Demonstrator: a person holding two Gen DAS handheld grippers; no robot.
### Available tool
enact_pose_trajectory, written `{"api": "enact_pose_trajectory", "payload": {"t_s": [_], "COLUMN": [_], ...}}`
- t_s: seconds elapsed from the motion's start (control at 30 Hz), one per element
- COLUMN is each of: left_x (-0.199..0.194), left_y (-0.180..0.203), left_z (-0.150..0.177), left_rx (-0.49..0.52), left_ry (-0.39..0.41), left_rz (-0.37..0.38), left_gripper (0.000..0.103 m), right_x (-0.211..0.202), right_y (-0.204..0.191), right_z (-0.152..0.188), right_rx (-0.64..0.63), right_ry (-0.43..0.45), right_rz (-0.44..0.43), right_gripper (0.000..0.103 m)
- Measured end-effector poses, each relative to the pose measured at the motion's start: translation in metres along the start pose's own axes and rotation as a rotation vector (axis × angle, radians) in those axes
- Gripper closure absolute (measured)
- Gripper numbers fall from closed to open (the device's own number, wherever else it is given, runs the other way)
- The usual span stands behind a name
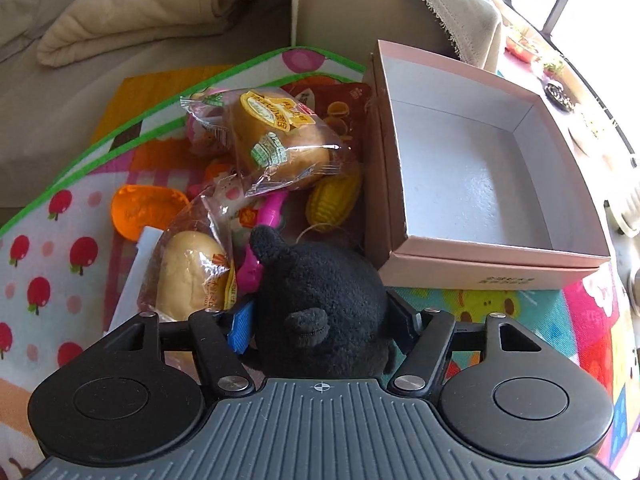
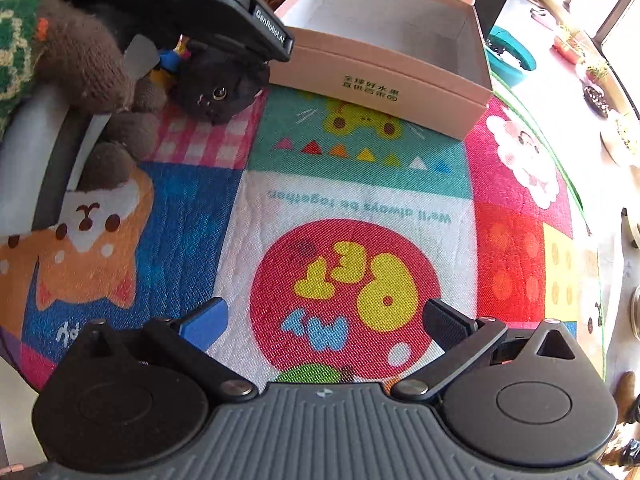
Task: Organize objects
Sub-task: 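Grasp the black plush cat with the left gripper, then grasp the wrapped bread bun with the right gripper while the left lifts the plush cat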
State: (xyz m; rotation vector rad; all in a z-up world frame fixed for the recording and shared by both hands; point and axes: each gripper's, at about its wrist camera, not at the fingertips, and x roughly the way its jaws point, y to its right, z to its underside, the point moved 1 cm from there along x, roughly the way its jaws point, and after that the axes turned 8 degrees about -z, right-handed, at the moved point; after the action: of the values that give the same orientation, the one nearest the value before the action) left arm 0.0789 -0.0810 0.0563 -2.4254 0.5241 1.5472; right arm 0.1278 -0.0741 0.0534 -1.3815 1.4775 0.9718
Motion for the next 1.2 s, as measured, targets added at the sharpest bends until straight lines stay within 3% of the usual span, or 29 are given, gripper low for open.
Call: {"api": "enact_pose_trajectory", "payload": {"t_s": [0.13, 0.27, 0.4, 0.53, 0.7, 0.77, 0.87, 1.0, 1.07, 1.13, 1.2], "left_x": [-0.027, -0.064, -0.086, -0.104, -0.112, -0.116, -0.121, -0.122, -0.123, -0.123, -0.121], "left_y": [-0.022, -0.075, -0.142, -0.206, -0.244, -0.251, -0.255, -0.262, -0.266, -0.267, -0.268], "left_z": [0.015, 0.045, 0.079, 0.102, 0.112, 0.115, 0.125, 0.14, 0.147, 0.151, 0.154], "left_rx": [0.009, -0.072, -0.214, -0.37, -0.459, -0.475, -0.508, -0.541, -0.551, -0.546, -0.542], "left_ry": [-0.01, -0.028, -0.049, -0.026, 0.0, 0.015, 0.023, 0.003, -0.013, -0.026, -0.036], "left_rz": [0.056, 0.098, 0.05, -0.071, -0.118, -0.119, -0.11, -0.108, -0.109, -0.115, -0.117], "left_gripper": [0.034, 0.034, 0.034, 0.034, 0.034, 0.034, 0.034, 0.034, 0.034, 0.034, 0.034], "right_x": [0.012, 0.016, 0.019, 0.024, 0.034, 0.045, 0.061, 0.09, 0.104, 0.105, 0.097], "right_y": [-0.001, -0.011, -0.037, -0.078, -0.134, -0.154, -0.163, -0.148, -0.137, -0.139, -0.152], "right_z": [-0.012, -0.034, -0.058, -0.087, -0.128, -0.145, -0.175, -0.201, -0.204, -0.198, -0.186], "right_rx": [-0.031, -0.076, -0.163, -0.269, -0.42, -0.466, -0.369, -0.119, -0.006, -0.008, -0.118], "right_ry": [0.002, 0.025, 0.072, 0.139, 0.22, 0.221, 0.196, 0.144, 0.09, 0.082, 0.094], "right_rz": [-0.021, -0.063, -0.111, -0.134, -0.174, -0.194, -0.261, -0.244, -0.275, -0.281, -0.278], "right_gripper": [0.0, 0.0, 0.0, 0.0, 0.001, 0.009, 0.013, 0.013, 0.021, 0.027, 0.03]}}
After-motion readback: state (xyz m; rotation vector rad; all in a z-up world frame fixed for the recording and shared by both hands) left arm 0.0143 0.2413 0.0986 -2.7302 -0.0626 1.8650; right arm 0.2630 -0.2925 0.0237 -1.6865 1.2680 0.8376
